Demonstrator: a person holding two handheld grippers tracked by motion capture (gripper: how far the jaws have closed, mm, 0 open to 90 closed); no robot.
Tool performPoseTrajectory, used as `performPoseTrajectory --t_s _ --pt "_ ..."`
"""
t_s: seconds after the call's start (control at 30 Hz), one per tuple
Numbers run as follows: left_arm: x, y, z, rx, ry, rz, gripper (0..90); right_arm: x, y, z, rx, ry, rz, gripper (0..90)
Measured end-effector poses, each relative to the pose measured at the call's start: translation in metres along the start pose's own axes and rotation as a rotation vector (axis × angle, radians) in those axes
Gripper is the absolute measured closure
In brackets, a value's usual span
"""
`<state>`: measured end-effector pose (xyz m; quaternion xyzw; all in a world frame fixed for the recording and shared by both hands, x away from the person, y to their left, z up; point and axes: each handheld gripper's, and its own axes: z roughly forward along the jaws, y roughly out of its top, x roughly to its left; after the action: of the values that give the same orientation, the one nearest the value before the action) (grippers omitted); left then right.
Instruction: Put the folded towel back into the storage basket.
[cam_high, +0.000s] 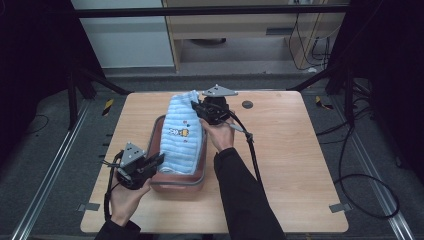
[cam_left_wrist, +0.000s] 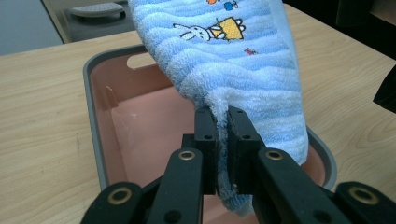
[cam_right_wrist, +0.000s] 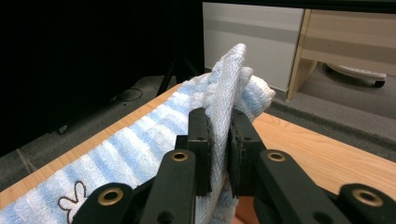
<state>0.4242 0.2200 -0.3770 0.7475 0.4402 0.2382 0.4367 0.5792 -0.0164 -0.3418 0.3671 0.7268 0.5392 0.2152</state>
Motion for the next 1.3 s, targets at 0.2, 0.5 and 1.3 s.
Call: performPoseTrajectory --t_s 0.2,0.5,1.3 --pt "0.0 -0.005 0.008 0.032 0.002 0.004 84.0 -0.001 -0.01 0.007 0.024 -0.003 -0.005 81.4" --pt "0.001 -0.013 0.015 0.072 0.007 0.006 84.0 -0.004 -0.024 0.014 0.058 -0.004 0.004 81.4" --pt "0.005 -0.03 0.031 0.148 0.027 -0.005 83.9 -0.002 -0.058 0.048 0.137 0.015 0.016 81.4"
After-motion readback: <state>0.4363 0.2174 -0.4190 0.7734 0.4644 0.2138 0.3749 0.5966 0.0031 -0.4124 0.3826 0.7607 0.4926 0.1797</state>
